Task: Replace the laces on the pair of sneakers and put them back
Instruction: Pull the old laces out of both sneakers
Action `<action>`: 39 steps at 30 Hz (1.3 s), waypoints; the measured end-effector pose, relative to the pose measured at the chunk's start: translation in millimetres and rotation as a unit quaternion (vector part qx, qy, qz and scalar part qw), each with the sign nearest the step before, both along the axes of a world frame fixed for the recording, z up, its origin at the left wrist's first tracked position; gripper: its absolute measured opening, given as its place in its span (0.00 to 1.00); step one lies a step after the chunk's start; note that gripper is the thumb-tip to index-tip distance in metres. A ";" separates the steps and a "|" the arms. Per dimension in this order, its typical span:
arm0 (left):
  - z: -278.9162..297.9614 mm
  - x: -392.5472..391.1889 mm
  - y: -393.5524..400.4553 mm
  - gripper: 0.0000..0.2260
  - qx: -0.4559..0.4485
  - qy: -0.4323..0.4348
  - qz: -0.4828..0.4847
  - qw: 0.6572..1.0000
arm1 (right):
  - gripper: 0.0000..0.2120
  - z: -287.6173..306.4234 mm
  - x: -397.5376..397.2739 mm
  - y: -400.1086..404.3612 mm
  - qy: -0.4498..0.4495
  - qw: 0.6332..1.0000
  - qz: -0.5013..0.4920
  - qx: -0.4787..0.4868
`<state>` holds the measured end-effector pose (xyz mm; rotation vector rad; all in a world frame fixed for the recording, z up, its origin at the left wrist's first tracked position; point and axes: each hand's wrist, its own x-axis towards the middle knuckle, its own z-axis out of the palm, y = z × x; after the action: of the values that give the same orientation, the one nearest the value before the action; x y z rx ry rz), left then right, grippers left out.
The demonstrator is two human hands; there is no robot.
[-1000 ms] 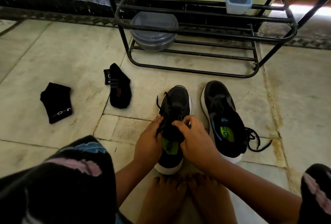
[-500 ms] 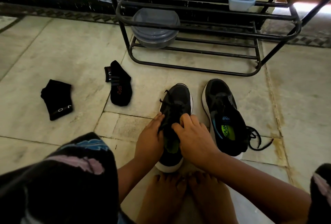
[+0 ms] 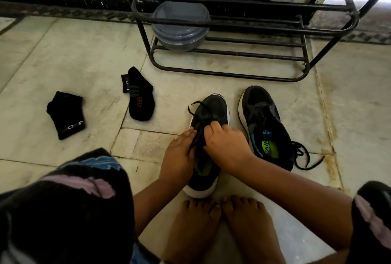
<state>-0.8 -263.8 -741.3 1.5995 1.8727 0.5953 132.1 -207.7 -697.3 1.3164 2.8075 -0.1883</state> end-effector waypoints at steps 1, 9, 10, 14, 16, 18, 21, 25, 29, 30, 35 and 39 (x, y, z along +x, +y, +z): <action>0.2 0.0 -0.1 0.25 -0.001 0.003 0.000 1.000 | 0.13 -0.7 -2.0 2.3 -0.012 1.000 0.008 0.007; 2.9 6.0 -3.8 0.23 0.004 -0.037 0.055 0.998 | 0.10 -19.0 3.5 4.4 0.120 0.992 0.030 0.037; 4.0 7.2 -4.2 0.24 0.001 -0.041 0.059 0.997 | 0.08 -19.4 2.7 1.7 0.145 0.989 0.004 0.013; 4.2 6.5 -3.7 0.23 -0.006 -0.042 0.059 0.997 | 0.05 -22.5 5.1 -4.4 0.291 0.931 -0.140 -0.167; 4.3 5.4 -4.2 0.24 0.005 -0.042 0.058 0.997 | 0.05 -12.7 8.1 -8.2 0.361 0.883 -0.171 -0.247; 3.6 5.5 -5.1 0.22 0.014 -0.041 0.063 0.997 | 0.09 2.7 11.8 -13.3 0.403 0.846 -0.172 -0.305; 0.9 5.4 -4.0 0.22 0.013 -0.031 0.064 0.997 | 0.16 31.2 18.7 -15.0 0.477 0.784 -0.129 -0.374; -2.0 4.6 -4.5 0.22 0.014 -0.022 0.064 0.998 | 0.28 46.1 35.0 0.6 0.564 0.722 -0.069 -0.395; -2.4 5.0 -4.5 0.20 0.019 -0.019 0.065 0.998 | 0.21 27.4 43.7 15.3 0.549 0.747 -0.133 -0.350; -2.5 4.7 -4.5 0.20 0.018 -0.016 0.064 0.998 | 0.16 21.6 43.4 16.8 0.496 0.781 -0.150 -0.347; -3.1 5.3 -3.6 0.20 0.014 -0.007 0.057 0.998 | 0.10 3.6 28.5 9.1 0.241 0.916 -0.157 -0.280; -1.3 6.6 -4.4 0.21 0.011 -0.021 0.054 0.998 | 0.19 4.8 15.3 3.0 0.174 0.963 -0.101 -0.177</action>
<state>5.8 -268.2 -742.6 1.4945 1.9364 0.6942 147.4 -204.7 -692.5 1.5998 2.7004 -0.9697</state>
